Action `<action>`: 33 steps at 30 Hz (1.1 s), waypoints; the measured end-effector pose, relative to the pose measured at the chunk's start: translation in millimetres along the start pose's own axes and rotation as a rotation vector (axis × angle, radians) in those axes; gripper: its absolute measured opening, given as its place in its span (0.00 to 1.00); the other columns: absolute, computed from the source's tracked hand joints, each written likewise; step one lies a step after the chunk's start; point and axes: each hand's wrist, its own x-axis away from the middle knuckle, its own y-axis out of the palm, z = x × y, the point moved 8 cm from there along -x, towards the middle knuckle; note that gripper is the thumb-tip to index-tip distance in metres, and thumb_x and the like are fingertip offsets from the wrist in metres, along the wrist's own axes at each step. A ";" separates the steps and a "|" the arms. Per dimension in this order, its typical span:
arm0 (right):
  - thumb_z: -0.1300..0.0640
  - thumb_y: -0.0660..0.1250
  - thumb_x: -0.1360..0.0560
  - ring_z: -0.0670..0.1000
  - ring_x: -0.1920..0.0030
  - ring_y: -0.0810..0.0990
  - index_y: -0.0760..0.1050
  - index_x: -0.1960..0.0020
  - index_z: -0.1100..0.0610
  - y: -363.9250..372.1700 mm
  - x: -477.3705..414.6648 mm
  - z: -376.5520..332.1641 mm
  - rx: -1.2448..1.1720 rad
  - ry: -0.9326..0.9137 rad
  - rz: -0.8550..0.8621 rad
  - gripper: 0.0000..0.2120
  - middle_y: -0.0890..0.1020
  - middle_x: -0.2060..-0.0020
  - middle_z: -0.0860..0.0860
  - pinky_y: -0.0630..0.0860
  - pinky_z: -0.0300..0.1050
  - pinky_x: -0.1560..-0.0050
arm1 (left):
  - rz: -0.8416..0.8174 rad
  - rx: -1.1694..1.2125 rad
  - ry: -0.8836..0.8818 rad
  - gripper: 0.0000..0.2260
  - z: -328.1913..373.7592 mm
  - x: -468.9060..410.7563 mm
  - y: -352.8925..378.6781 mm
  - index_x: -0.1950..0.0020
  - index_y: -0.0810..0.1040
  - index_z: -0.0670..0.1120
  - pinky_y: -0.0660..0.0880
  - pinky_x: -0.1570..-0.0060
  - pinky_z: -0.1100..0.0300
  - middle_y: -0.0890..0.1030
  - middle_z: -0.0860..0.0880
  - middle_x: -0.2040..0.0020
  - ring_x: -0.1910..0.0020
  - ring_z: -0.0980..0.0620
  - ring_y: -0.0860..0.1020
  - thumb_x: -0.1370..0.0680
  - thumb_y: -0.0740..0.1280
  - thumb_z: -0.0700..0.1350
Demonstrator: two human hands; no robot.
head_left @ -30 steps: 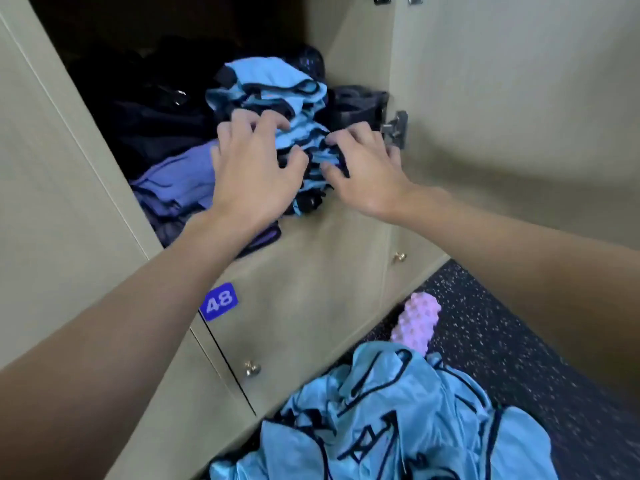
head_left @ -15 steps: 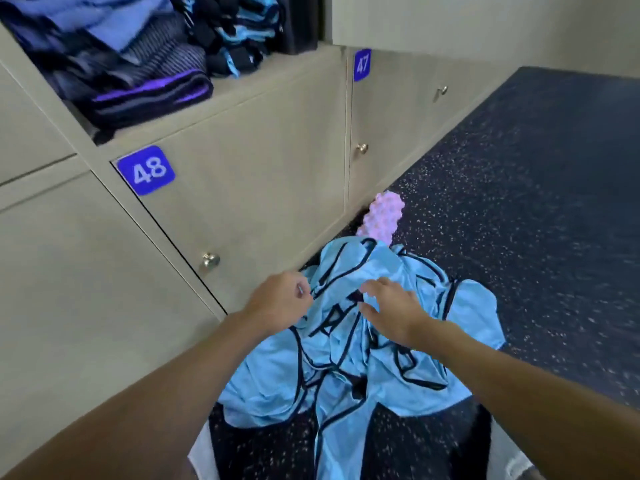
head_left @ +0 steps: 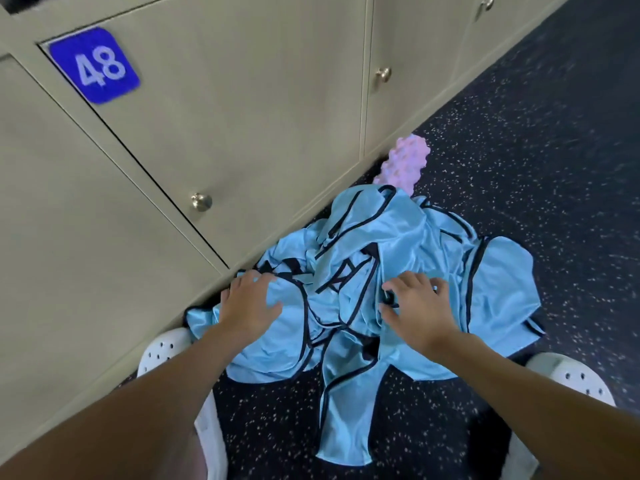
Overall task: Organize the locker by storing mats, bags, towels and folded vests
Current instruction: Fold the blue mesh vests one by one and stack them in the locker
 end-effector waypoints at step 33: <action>0.54 0.71 0.27 0.50 0.48 0.72 0.77 0.53 0.51 136.6 150.6 -63.0 -0.067 -0.428 -0.231 0.04 0.73 0.50 0.48 0.71 0.45 0.46 | -0.343 -0.068 0.557 0.22 46.7 183.9 143.4 0.30 0.71 0.53 0.58 0.31 0.57 0.68 0.56 0.35 0.35 0.57 0.64 0.22 0.67 0.56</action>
